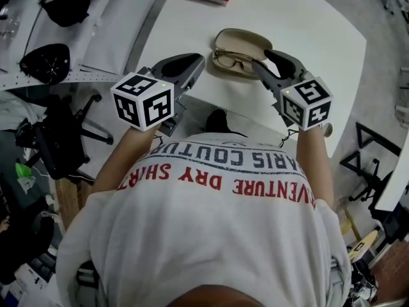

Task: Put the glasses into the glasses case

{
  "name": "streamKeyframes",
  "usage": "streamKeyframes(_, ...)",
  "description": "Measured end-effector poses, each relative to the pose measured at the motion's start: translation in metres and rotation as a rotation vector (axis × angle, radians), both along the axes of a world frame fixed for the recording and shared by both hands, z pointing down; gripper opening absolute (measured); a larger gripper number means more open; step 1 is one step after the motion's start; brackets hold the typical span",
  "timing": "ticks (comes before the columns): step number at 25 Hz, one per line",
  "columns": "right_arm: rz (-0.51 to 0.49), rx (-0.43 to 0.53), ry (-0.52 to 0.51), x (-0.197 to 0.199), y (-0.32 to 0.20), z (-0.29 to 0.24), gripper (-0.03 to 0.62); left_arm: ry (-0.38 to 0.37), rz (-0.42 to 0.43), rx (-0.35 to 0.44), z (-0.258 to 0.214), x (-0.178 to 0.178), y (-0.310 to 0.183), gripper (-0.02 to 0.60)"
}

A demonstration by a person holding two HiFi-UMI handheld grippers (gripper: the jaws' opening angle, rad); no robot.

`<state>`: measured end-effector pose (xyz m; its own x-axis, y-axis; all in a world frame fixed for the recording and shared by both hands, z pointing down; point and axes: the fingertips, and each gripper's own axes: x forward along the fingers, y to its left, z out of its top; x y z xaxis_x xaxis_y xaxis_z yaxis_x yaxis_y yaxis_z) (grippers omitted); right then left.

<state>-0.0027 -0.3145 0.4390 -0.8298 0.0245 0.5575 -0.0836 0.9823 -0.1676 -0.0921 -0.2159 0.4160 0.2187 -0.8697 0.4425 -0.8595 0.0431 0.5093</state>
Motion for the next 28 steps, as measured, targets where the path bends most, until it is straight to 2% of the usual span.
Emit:
streamKeyframes(2,0.049,-0.037,-0.104,0.007,0.008,-0.023,0.156,-0.006,0.015,0.020,-0.009,0.006,0.001,0.048)
streamKeyframes(5,0.089,-0.036,-0.221,0.018,0.019,-0.055,0.118,-0.017,0.036,0.058,-0.024,0.013,0.003,0.048)
streamKeyframes(12,0.118,-0.016,-0.396,0.037,0.045,-0.110,0.037,-0.039,0.091,0.159,-0.058,0.031,0.011,0.048)
streamKeyframes(22,0.080,-0.027,-0.458,0.046,0.078,-0.135,0.023,-0.060,0.166,0.272,-0.095,0.060,0.022,0.048)
streamKeyframes(28,0.072,-0.010,-0.481,0.050,0.083,-0.144,0.023,-0.082,0.186,0.297,-0.106,0.068,0.023,0.048)
